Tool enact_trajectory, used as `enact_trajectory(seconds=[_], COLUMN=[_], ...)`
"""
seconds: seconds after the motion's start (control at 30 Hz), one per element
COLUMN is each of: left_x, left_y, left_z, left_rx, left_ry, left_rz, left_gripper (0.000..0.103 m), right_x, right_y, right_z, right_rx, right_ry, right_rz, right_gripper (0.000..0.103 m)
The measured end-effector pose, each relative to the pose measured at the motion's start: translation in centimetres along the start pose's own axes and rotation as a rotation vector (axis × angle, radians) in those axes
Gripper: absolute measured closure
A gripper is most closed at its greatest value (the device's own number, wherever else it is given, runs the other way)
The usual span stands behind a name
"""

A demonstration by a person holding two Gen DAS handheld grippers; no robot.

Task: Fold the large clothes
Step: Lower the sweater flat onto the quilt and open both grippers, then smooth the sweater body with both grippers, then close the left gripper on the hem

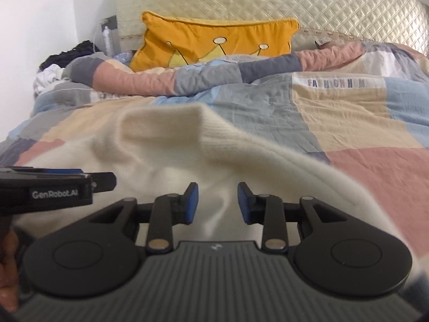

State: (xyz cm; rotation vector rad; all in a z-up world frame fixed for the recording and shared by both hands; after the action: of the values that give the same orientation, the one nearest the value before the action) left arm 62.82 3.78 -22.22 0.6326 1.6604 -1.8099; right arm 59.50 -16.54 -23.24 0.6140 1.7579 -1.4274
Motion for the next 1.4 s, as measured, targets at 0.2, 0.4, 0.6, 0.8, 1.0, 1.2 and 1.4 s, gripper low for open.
enact_trajectory(seconds=[0.2, 0.4, 0.6, 0.8, 1.0, 1.2, 1.4], left_x=[2.8, 6.7, 11.2, 16.1, 18.8, 20.5, 20.2], left_y=[-7.7, -15.4, -22.9, -29.6, -34.2, -36.2, -36.1], left_z=[1.1, 0.7, 1.7, 2.3, 1.7, -0.6, -4.7], left_rx=[0.023, 0.023, -0.009, 0.034, 0.046, 0.043, -0.033], left_ry=[-0.007, -0.06, 0.03, 0.014, -0.026, -0.065, -0.137], left_rz=[0.037, 0.038, 0.054, 0.055, 0.02, -0.056, -0.114], left_gripper=[0.048, 0.048, 0.048, 0.048, 0.048, 0.048, 0.048], right_x=[1.3, 3.0, 5.3, 8.6, 12.2, 15.9, 17.2], right_y=[-7.7, -14.7, -21.5, -27.6, -32.4, -35.1, -34.8], right_z=[-0.9, -2.3, -3.8, -4.3, -3.8, -4.2, -3.3], right_rx=[-0.024, -0.04, -0.068, -0.078, -0.117, -0.107, -0.145], right_ry=[-0.014, -0.012, -0.027, -0.034, 0.031, 0.048, 0.081], right_rz=[0.047, 0.075, 0.112, 0.128, 0.109, 0.096, 0.038], right_gripper=[0.068, 0.068, 0.068, 0.068, 0.068, 0.068, 0.068])
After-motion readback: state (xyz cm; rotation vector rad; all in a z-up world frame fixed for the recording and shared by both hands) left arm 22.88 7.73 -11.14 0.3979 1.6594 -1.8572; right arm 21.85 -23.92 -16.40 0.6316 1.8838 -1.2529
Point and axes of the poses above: each gripper's, at about its wrist camera, not at the fingertips, and y roughly the way its jaws point, z to its right, x to its underside, the point moved 2 cm from there along y, roughly the way its jaws point, and after that the axes turned 6 degrees about -z, right-handed, at the moved point
